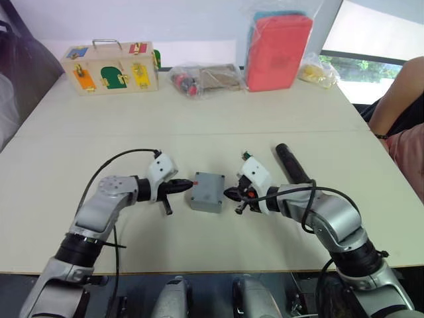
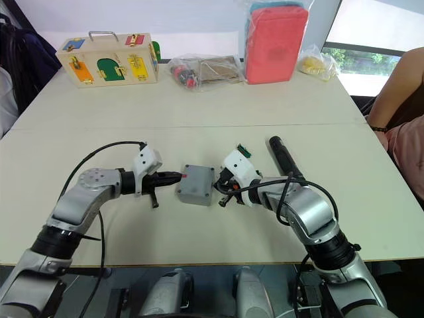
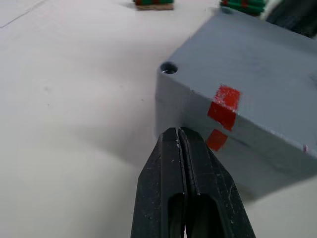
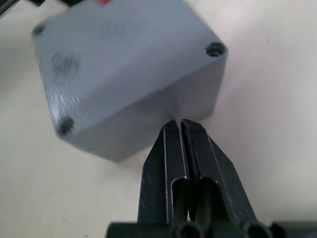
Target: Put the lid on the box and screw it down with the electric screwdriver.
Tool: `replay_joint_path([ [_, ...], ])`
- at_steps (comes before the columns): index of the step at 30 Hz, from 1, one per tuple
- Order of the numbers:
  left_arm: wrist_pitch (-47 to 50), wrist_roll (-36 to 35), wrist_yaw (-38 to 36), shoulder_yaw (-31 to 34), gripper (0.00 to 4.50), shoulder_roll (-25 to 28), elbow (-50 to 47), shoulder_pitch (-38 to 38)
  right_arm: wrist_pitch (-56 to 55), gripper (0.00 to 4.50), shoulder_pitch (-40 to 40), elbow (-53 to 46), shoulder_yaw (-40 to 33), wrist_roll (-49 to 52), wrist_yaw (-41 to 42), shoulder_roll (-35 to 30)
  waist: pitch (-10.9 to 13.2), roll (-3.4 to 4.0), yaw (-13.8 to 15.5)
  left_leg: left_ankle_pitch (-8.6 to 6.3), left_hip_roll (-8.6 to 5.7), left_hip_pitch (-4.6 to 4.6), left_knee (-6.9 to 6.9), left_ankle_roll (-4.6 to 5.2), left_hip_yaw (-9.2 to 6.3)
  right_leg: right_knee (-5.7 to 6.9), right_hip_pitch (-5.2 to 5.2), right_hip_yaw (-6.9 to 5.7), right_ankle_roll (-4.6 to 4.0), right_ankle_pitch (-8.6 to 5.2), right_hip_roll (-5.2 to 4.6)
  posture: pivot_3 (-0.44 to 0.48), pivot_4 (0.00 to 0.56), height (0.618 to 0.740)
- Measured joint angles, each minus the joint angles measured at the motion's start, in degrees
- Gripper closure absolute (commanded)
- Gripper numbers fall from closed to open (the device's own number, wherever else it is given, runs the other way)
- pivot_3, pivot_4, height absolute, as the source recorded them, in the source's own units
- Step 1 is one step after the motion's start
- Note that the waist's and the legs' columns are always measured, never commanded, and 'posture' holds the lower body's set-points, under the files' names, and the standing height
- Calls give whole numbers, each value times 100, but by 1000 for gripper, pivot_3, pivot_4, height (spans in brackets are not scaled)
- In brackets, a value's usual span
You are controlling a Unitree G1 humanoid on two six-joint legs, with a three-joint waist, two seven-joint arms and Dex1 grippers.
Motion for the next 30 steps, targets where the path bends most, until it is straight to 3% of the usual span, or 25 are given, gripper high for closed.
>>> replay_joint_path([
  [8, -361, 227, -146, -130, 4500, -397, 726, -456, 708, 4457, 88, -569, -26, 233, -158, 101, 0, 0, -7, 0, 0, 1, 0, 0, -1, 3, 0, -1, 0, 0, 1, 0, 150, 730],
  [14, -691, 432, -423, -233, 4500, -131, 994, -458, 633, 4457, -154, -556, -398, 164, -206, -288, 0, 0, -17, 0, -1, 1, 0, 0, 0, 2, 0, 0, 0, 0, 0, 0, 150, 730],
  [23, -253, 54, -1122, 15, 4500, 994, -519, 706, -515, 4457, -393, 647, -227, -270, -11, -170, 0, 1, -15, 0, 3, 3, -2, 0, -1, 4, -1, 3, 0, 0, -3, 0, 150, 730],
  [30, -48, -44, -869, 22, 4500, 758, -868, 771, -960, 4457, -467, 1083, 39, -363, 218, 109, 0, 0, 2, 0, -1, 2, 1, 0, 0, 4, 2, 2, 0, 0, -5, 0, 150, 730],
])
